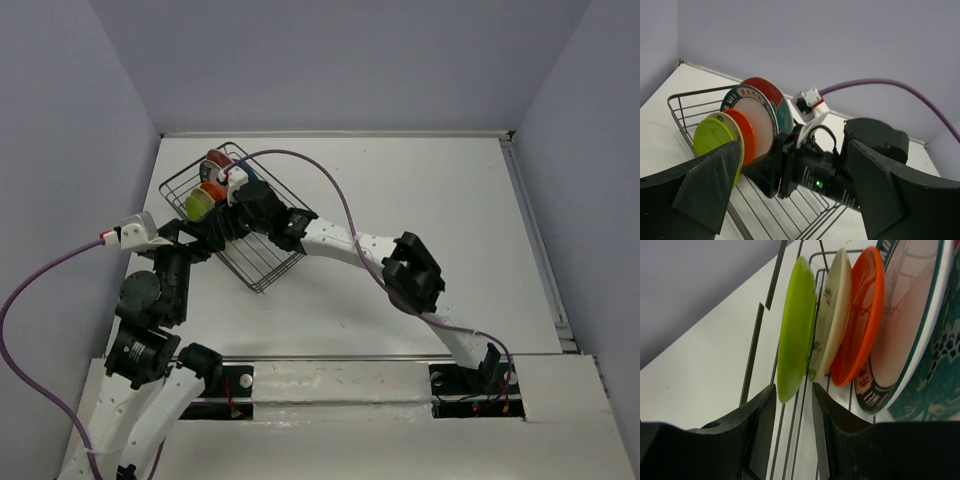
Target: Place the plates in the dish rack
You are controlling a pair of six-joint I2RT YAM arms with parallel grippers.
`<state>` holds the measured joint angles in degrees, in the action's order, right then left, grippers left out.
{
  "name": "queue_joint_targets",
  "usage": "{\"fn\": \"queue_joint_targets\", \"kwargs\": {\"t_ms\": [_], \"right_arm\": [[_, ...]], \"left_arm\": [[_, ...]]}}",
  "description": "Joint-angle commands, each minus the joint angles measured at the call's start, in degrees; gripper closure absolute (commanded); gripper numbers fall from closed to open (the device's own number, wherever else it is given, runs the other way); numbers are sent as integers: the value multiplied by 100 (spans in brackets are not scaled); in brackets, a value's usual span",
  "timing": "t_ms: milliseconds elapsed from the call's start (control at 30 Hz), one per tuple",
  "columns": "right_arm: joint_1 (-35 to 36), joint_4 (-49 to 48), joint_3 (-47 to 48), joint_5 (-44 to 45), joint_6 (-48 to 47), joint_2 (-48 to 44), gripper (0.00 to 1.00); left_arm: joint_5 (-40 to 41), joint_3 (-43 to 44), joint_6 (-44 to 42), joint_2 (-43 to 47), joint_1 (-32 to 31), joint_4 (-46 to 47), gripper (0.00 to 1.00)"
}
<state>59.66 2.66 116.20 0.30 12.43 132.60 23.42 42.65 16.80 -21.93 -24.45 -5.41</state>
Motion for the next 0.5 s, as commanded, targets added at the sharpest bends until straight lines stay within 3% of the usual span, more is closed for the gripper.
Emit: {"fn": "queue_joint_targets", "kwargs": {"t_ms": [0, 200, 400, 433, 467], "right_arm": [[-60, 322, 1217, -495, 225, 449, 59], [-60, 490, 1932, -372, 313, 1048, 66], [-60, 482, 2003, -487, 383, 1137, 68], [-60, 473, 2107, -469, 383, 1163, 74], [-60, 473, 2160, -373, 410, 1242, 86]], "left_arm": [[102, -204, -80, 66, 1, 286, 1], [-57, -275, -115, 198, 36, 356, 1], [-118, -302, -106, 330, 63, 400, 1], [-144, -293, -98, 330, 72, 400, 1], [-162, -301, -89, 339, 80, 400, 1]]}}
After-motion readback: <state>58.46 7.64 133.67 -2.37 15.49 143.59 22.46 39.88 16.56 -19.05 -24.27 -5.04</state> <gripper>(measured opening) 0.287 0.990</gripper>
